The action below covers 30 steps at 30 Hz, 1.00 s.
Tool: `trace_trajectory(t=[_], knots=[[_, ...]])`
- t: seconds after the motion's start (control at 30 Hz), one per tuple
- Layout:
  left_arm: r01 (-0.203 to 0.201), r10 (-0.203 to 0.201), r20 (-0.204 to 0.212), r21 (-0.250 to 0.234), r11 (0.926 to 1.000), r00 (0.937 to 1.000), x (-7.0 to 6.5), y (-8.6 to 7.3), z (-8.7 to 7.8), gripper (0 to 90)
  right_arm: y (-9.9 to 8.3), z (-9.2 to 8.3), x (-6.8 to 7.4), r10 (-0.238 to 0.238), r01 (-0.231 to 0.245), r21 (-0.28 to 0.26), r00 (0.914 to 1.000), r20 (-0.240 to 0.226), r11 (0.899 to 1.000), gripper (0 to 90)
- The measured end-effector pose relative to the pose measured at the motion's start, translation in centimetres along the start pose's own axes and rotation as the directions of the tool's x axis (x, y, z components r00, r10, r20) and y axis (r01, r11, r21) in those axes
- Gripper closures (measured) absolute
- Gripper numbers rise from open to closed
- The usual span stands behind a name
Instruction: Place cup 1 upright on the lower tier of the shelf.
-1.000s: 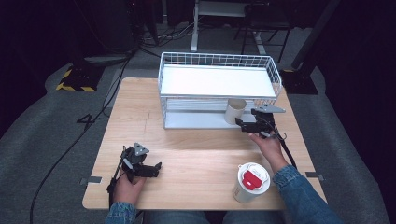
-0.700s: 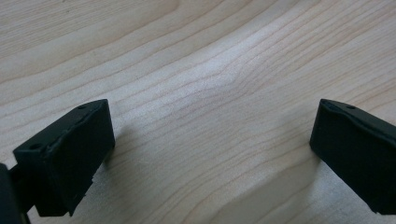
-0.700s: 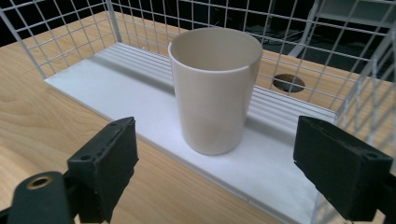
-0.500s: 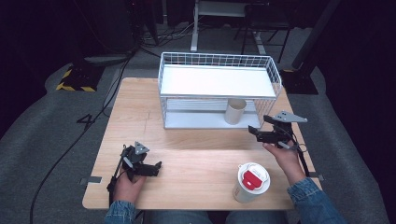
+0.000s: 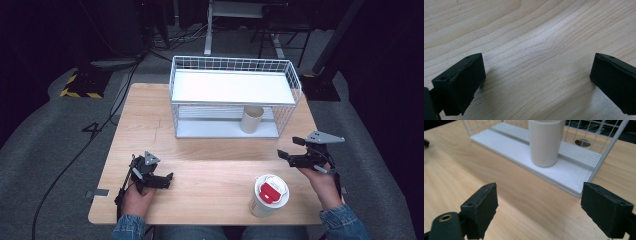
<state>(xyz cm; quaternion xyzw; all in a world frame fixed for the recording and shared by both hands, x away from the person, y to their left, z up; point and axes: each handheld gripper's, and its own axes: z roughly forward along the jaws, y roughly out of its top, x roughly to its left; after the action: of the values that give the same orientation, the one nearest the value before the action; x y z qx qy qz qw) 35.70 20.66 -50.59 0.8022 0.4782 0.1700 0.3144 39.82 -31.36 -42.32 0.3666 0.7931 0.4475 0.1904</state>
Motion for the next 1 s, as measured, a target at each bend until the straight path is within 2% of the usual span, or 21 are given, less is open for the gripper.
trace_trajectory(t=[0.07,0.13,0.2,0.3,0.37,0.47,0.5,0.6,0.77,0.83,1.0], knots=[[-0.001,0.001,0.0,0.001,1.0,1.0,0.0,0.0,0.0,0.5,-0.6,-0.5,0.1,-0.006,0.006,0.0,1.0,-0.003,1.0,14.4],[-0.002,0.002,-0.001,0.001,1.0,1.0,0.0,0.0,0.0,0.5,-1.2,-1.0,0.1,0.011,-0.011,-0.009,0.9999,-0.012,1.0,14.3],[-0.002,0.002,-0.001,0.002,1.0,1.0,0.0,0.0,0.0,0.6,-1.9,-1.6,0.1,0.04,-0.041,-0.031,0.999,-0.02,0.999,14.4],[0.0,0.0,-0.001,0.0,1.0,1.0,0.0,0.0,0.0,0.6,-2.9,-2.5,0.1,0.094,-0.098,-0.06,0.9935,-0.063,0.993,14.4],[-0.001,0.001,-0.001,0.001,1.0,1.0,0.0,0.0,0.0,0.5,-3.6,-2.9,0.2,0.092,-0.097,-0.07,0.9936,-0.064,0.993,14.4],[-0.002,0.002,-0.001,0.001,1.0,1.0,0.0,0.0,0.0,0.6,-4.1,-3.1,0.4,0.083,-0.084,-0.024,0.9946,-0.062,0.996,14.4],[0.001,-0.001,0.0,-0.001,1.0,1.0,0.0,0.0,0.0,0.5,-4.3,-3.4,0.5,0.069,-0.071,-0.02,0.9961,-0.054,0.997,14.5],[-0.002,0.002,-0.001,0.002,1.0,1.0,0.0,0.0,0.0,0.5,-4.9,-3.9,0.8,0.072,-0.073,-0.016,0.9959,-0.056,0.997,14.4],[-0.001,0.001,0.0,0.001,1.0,1.0,0.0,0.0,0.0,0.5,-5.7,-4.7,1.5,0.037,-0.037,-0.006,0.9982,-0.047,0.999,14.5],[0.0,0.0,0.001,0.001,1.0,1.0,0.0,0.0,0.0,0.4,-6.2,-5.0,1.9,0.05,-0.05,-0.001,0.9976,-0.049,0.999,14.6],[0.0,0.0,0.001,0.001,1.0,1.0,0.0,0.0,0.0,0.5,-6.8,-5.2,2.2,0.047,-0.047,0.0,0.9974,-0.055,0.999,14.6]])
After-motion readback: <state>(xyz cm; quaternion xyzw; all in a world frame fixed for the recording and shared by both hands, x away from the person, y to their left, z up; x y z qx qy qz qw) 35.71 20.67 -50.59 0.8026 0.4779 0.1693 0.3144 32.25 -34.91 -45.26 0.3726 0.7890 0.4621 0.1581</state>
